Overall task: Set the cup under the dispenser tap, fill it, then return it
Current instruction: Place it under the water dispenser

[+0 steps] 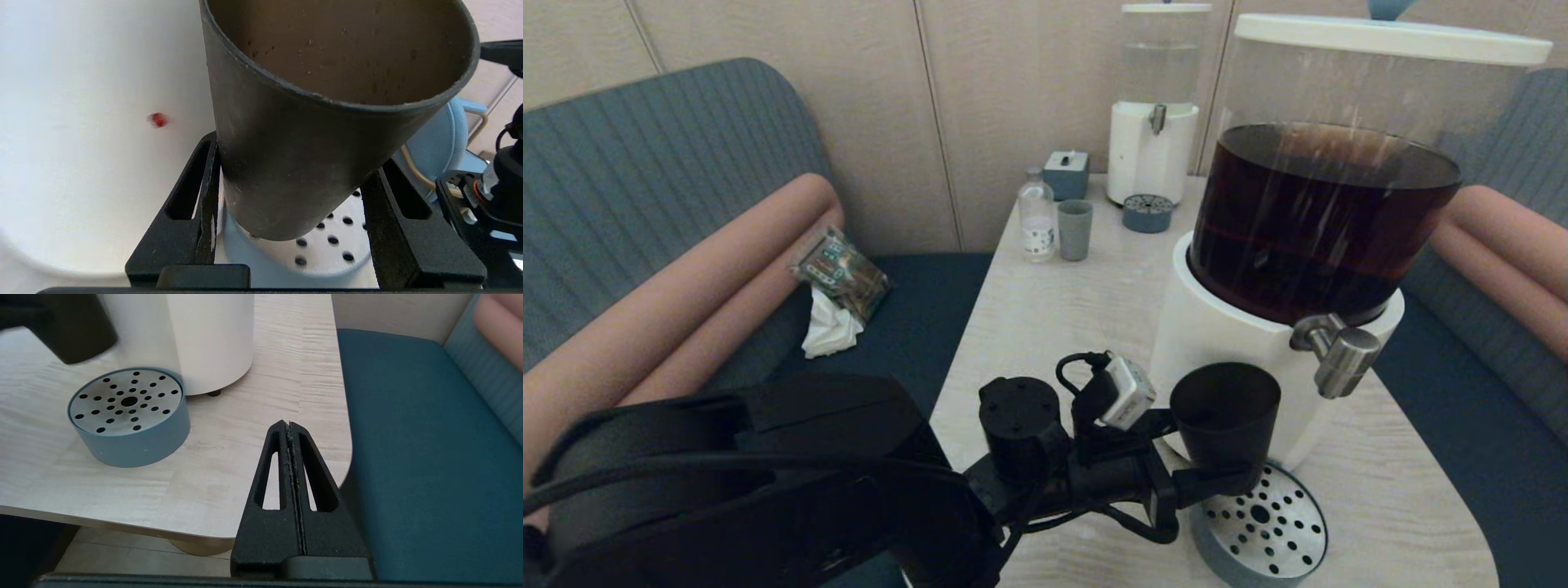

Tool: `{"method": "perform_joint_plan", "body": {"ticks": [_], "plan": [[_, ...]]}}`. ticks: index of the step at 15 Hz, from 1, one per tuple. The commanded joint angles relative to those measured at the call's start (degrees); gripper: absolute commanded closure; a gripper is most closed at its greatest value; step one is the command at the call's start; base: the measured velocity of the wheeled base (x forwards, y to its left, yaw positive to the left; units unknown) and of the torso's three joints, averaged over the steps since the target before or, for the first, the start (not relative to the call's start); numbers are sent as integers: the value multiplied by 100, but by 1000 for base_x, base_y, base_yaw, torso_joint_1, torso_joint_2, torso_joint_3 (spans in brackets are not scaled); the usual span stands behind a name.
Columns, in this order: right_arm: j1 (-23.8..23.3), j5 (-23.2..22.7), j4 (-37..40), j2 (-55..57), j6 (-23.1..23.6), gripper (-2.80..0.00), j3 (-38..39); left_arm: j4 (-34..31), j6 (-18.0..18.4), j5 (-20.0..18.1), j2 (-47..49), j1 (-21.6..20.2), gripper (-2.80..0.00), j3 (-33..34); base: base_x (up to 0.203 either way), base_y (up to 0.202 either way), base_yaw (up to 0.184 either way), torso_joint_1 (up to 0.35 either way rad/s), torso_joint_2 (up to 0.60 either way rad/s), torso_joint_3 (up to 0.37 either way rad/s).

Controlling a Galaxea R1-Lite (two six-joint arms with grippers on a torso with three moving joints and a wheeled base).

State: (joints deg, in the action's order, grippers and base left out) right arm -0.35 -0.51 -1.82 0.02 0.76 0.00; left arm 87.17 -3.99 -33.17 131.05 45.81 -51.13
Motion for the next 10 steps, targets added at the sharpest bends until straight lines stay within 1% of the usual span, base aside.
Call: {"method": "perform_joint_plan", "body": {"ticks": [1,2,5,10], "plan": [[0,-2,-3,-2,3,0,53,49,-5,2,308,75,0,-252,0,0,0,0,0,0],[0,-2,-3,-2,3,0,53,49,-17,45,378,129,0,-361,0,0,0,0,0,0],[0,-2,-3,-2,3,0,53,49,-50,100,515,297,0,-411,0,0,0,0,0,0],[0,-2,-3,-2,3,0,53,49,-67,159,685,306,0,-415,0,0,0,0,0,0]]}}
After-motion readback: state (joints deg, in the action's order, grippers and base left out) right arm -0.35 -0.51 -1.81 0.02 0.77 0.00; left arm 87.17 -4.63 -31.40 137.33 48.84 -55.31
